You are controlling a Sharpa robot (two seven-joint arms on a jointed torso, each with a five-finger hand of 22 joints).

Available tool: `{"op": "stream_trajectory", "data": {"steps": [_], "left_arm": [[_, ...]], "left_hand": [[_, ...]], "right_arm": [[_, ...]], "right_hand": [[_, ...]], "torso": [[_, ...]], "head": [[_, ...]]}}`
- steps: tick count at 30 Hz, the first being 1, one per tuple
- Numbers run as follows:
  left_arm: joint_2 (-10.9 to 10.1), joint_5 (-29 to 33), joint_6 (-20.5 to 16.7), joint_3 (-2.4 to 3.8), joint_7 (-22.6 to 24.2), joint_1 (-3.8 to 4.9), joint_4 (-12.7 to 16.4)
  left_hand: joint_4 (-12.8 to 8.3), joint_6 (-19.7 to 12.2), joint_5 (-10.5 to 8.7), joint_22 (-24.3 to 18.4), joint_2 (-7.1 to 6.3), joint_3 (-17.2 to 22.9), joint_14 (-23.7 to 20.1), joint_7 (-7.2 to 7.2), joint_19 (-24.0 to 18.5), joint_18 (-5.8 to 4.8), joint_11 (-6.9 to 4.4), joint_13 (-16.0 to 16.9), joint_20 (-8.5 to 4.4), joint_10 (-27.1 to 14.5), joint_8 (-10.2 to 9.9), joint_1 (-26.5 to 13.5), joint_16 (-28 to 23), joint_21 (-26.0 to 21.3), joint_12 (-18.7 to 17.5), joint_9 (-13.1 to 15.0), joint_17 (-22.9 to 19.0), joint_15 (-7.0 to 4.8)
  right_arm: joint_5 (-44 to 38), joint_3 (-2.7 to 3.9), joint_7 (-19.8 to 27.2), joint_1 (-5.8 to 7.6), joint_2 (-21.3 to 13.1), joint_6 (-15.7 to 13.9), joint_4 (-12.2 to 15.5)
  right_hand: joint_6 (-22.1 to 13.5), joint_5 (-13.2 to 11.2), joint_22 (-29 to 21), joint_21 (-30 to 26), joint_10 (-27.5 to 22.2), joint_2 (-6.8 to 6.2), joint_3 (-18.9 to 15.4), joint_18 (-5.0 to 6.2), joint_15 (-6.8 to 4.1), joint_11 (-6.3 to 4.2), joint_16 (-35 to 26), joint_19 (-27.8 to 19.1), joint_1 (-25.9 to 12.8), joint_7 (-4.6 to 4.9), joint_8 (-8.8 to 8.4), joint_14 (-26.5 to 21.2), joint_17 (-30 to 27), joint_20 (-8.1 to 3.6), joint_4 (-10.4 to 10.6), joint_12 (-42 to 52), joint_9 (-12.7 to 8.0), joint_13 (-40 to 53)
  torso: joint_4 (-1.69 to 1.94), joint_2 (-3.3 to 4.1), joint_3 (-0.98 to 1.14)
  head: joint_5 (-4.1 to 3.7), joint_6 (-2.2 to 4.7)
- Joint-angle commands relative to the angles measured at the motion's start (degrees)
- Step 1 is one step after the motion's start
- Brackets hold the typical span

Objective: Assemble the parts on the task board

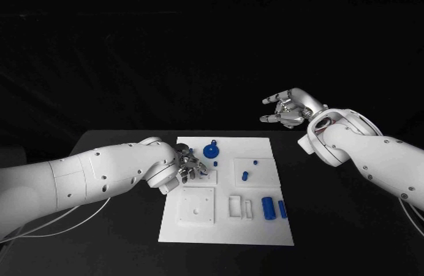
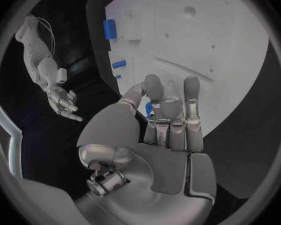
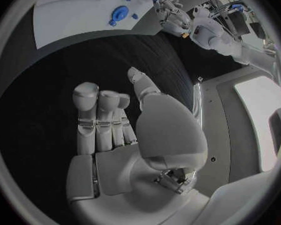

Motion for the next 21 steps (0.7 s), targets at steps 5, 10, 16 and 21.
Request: {"op": "stream_trajectory", "data": {"steps": [5, 10, 16, 21], "left_arm": [[0.6, -4.5, 2.6, 0.04, -1.7, -0.29, -0.9], [1.0, -4.9, 3.1, 0.05, -2.1, -0.58, -1.5], [1.3, -5.2, 2.9, 0.05, -2.3, -0.9, -2.1], [1.5, -5.5, 2.7, 0.06, -2.5, -1.09, -2.5]], "left_hand": [[-0.5, 12.8, 0.18, 0.6, 0.63, 0.0, 0.3, -8.42, 0.1, -0.38, -1.98, 0.3, -0.33, 1.4, 0.2, 0.1, 0.8, 0.2, 0.7, 41.9, 0.6, -0.64], [-0.3, 12.8, -0.05, 1.2, 0.74, 0.0, 0.4, -8.5, 0.1, -0.39, -2.03, 0.5, -0.41, 1.4, 0.3, -0.1, 1.4, 0.2, 1.2, 43.1, 1.1, -0.71], [-0.1, 12.9, -0.2, 1.6, 0.75, -0.1, 0.4, -8.54, 0.2, -0.4, -2.05, 0.6, -0.43, 1.4, 0.3, -0.1, 1.9, 0.0, 1.5, 43.8, 1.5, -0.75], [0.1, 12.9, -0.45, 1.9, 0.74, -0.2, 0.3, -8.56, 0.2, -0.36, -2.04, 0.7, -0.38, 1.4, 0.4, -0.1, 2.1, 0.0, 1.7, 44.3, 1.8, -0.73]], "right_arm": [[0.2, 0.04, 0.4, 0.03, 0.1, 0.6, -0.1], [0.2, 0.04, 0.4, 0.03, 0.1, 0.7, -0.1], [0.2, 0.04, 0.4, 0.03, 0.1, 0.8, -0.1], [0.2, 0.04, 0.4, 0.03, 0.1, 0.9, -0.1]], "right_hand": [[0.3, 0.7, 4.9, -0.5, -0.3, 0.29, 0.4, 0.65, -0.08, -0.08, -0.2, 2.6, -0.5, -0.05, -0.31, -0.3, 0.0, 0.32, 0.1, -0.1, -0.1, -0.1], [0.3, 1.0, 4.9, -0.5, -0.3, 0.28, 0.4, 0.64, -0.09, -0.09, -0.1, 2.6, -0.5, -0.05, -0.31, -0.3, 0.0, 0.31, 0.0, -0.1, -0.1, -0.2], [0.3, 1.2, 4.9, -0.5, -0.3, 0.28, 0.5, 0.63, -0.09, -0.1, -0.1, 2.6, -0.6, -0.06, -0.31, -0.3, 0.0, 0.3, -0.1, 0.0, -0.1, -0.2], [0.3, 1.5, 5.0, -0.5, -0.3, 0.3, 0.6, 0.63, -0.1, -0.1, -0.2, 2.7, -0.7, -0.05, -0.32, -0.3, 0.0, 0.3, -0.1, 0.0, -0.1, -0.3]], "torso": [[0.03, 0.0, -0.01], [0.03, 0.0, -0.03], [0.03, 0.04, -0.04], [0.02, 0.03, -0.05]], "head": [[0.04, -0.33], [0.03, -0.46], [-0.07, -0.6], [-0.19, -0.73]]}}
